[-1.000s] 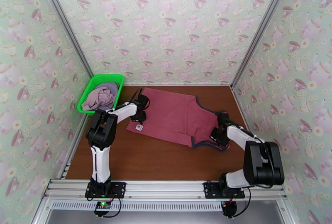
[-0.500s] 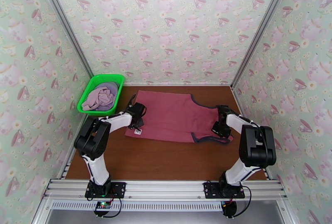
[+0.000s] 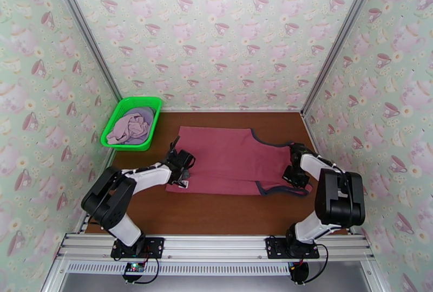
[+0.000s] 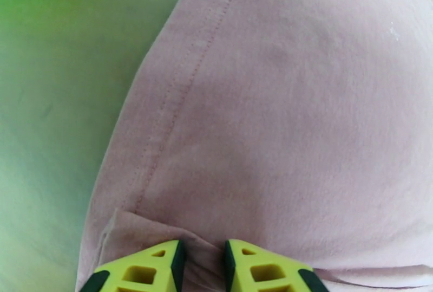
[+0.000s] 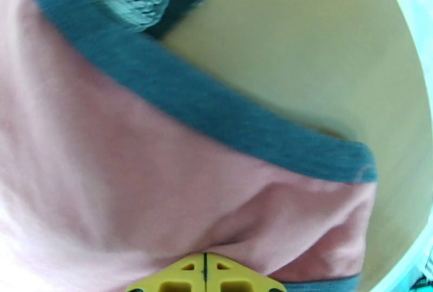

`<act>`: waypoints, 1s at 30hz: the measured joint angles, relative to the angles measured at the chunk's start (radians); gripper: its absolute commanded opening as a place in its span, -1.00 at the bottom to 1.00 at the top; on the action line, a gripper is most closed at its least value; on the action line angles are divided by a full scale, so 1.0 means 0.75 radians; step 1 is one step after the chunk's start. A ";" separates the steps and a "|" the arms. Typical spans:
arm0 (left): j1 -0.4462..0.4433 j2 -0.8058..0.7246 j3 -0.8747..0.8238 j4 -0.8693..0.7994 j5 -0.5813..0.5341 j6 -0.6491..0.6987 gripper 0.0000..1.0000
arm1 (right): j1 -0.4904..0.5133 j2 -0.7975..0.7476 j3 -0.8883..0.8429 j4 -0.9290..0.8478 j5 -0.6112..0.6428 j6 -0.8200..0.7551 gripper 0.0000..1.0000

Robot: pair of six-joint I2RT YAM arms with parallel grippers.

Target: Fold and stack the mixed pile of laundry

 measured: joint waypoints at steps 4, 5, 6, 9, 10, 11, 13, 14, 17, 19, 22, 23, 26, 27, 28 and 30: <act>-0.062 -0.043 -0.060 0.012 -0.023 -0.051 -0.24 | -0.053 -0.073 -0.005 -0.053 0.009 0.001 -0.83; -0.078 -0.055 -0.072 0.015 -0.027 -0.063 -0.18 | -0.062 -0.094 -0.005 -0.060 0.010 0.000 -0.83; -0.089 -0.064 -0.080 0.015 -0.029 -0.072 -0.14 | -0.067 -0.109 -0.005 -0.065 0.011 0.000 -0.83; -0.111 -0.092 -0.083 -0.005 -0.027 -0.090 0.04 | -0.067 -0.140 -0.006 -0.069 0.005 -0.006 -0.82; -0.113 -0.096 -0.066 -0.032 -0.027 -0.090 0.09 | -0.067 -0.150 -0.008 -0.069 -0.001 -0.014 -0.81; -0.113 -0.093 -0.042 -0.081 -0.022 -0.087 0.14 | -0.067 -0.161 -0.009 -0.070 -0.015 -0.024 -0.79; -0.107 -0.068 0.020 -0.207 -0.007 -0.070 0.21 | -0.067 -0.190 -0.010 -0.074 -0.042 -0.038 -0.76; -0.096 -0.048 0.065 -0.278 -0.001 -0.054 0.25 | -0.067 -0.213 -0.010 -0.076 -0.064 -0.050 -0.74; -0.037 0.015 0.256 -0.481 0.002 0.010 0.38 | -0.067 -0.309 -0.004 -0.106 -0.142 -0.081 -0.62; 0.004 0.049 0.434 -0.586 -0.009 0.063 0.43 | -0.067 -0.372 0.028 -0.148 -0.204 -0.107 -0.46; 0.064 0.083 0.706 -0.683 -0.028 0.149 0.43 | -0.065 -0.463 0.123 -0.187 -0.315 -0.136 -0.29; 0.083 0.093 0.775 -0.704 -0.028 0.173 0.37 | -0.062 -0.483 0.153 -0.193 -0.347 -0.142 -0.27; 0.179 0.160 0.988 -0.755 0.003 0.265 0.13 | -0.021 -0.512 0.269 -0.196 -0.454 -0.154 -0.23; 0.222 0.198 1.050 -0.760 0.031 0.298 0.10 | 0.010 -0.505 0.306 -0.194 -0.485 -0.154 -0.23; 0.270 0.250 1.114 -0.764 0.065 0.331 0.08 | 0.047 -0.485 0.344 -0.192 -0.510 -0.154 -0.23; 0.347 0.365 1.225 -0.763 0.126 0.385 0.09 | 0.120 -0.417 0.413 -0.180 -0.547 -0.154 -0.22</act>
